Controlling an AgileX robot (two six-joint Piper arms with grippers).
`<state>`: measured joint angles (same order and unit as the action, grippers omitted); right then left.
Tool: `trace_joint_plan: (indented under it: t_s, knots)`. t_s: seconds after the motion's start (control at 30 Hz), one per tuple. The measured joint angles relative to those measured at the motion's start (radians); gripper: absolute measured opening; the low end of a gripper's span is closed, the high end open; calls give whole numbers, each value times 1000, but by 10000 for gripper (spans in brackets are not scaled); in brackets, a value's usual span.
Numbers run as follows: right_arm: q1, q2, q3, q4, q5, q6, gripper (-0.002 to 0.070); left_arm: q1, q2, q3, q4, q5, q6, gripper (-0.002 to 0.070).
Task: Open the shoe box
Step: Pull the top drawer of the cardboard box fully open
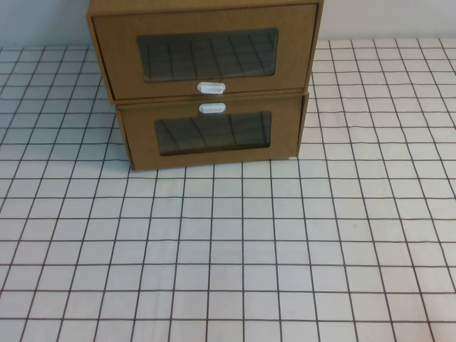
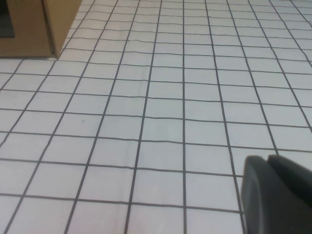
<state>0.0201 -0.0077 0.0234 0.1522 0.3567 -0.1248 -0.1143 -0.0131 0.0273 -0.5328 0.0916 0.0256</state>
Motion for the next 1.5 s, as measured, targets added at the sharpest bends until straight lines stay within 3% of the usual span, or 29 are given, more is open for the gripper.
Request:
trace_joint_plan:
  t_s: [0.2, 0.4, 0.67, 0.87, 1.17, 1.5]
  knots:
    - [0, 0, 0, 0, 0, 0, -13, 0, 10, -13, -26, 63, -2, -2]
    - [0, 0, 0, 0, 0, 0, -13, 0, 231, -219, -21, 251, 48, -2]
    - [0, 0, 0, 0, 0, 0, -13, 0, 686, -699, -17, 489, 351, -2]
    - [0, 0, 0, 0, 0, 0, -13, 0, 1023, -1145, -17, 645, 471, -2]
    - [0, 0, 0, 0, 0, 0, -13, 0, 1468, -1717, -75, 823, 536, -2]
    - [0, 0, 0, 0, 0, 0, -14, -8, 1815, -2094, -119, 897, 538, -2]
